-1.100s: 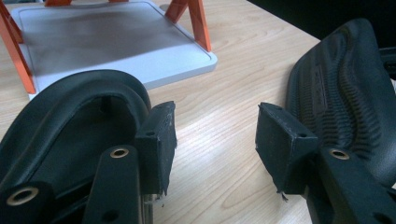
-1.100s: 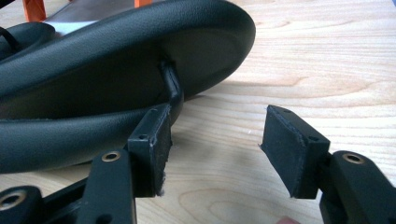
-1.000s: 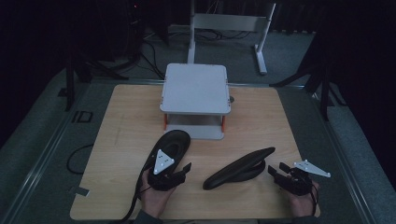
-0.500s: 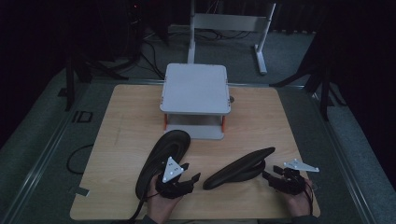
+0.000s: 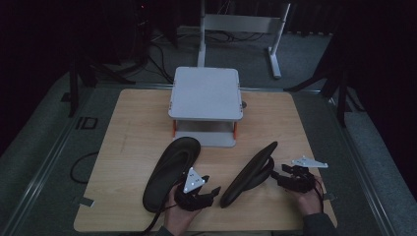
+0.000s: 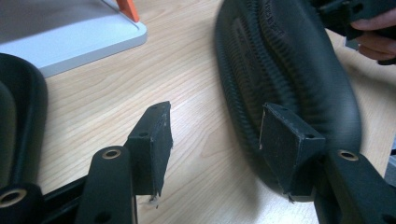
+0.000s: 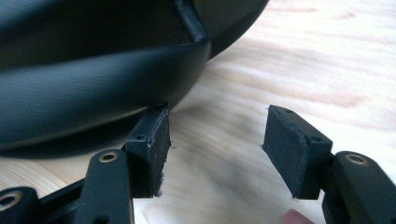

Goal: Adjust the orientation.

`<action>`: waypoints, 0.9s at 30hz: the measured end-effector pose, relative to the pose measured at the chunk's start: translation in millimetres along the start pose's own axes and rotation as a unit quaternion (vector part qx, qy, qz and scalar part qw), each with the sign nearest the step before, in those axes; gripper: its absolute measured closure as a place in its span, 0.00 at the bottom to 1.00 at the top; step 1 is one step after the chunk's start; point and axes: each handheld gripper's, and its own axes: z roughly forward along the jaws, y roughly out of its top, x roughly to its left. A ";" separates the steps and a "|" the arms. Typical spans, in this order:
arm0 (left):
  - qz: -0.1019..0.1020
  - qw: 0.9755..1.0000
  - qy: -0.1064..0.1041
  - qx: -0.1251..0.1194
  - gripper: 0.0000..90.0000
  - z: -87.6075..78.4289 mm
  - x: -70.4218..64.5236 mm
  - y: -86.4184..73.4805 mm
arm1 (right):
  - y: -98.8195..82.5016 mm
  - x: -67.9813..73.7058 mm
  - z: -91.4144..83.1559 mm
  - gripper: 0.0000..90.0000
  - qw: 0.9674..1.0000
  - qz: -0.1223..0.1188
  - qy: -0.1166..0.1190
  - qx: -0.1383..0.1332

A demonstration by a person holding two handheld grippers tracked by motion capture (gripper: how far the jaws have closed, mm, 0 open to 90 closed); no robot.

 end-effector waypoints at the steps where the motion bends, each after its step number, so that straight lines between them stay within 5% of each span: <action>1: -0.002 1.000 0.001 0.000 0.48 0.0 0.0 0.1 | 2.4 1.1 1.8 0.45 1.000 -0.003 0.001 0.000; 16: -0.022 0.999 -0.014 -0.035 0.48 -7.6 4.2 14.3 | 36.7 41.1 28.9 0.43 0.997 -0.057 0.047 -0.005; 27: -0.023 0.999 0.001 -0.030 0.48 1.8 10.2 12.0 | 50.3 54.5 47.3 0.51 0.995 -0.056 0.081 -0.008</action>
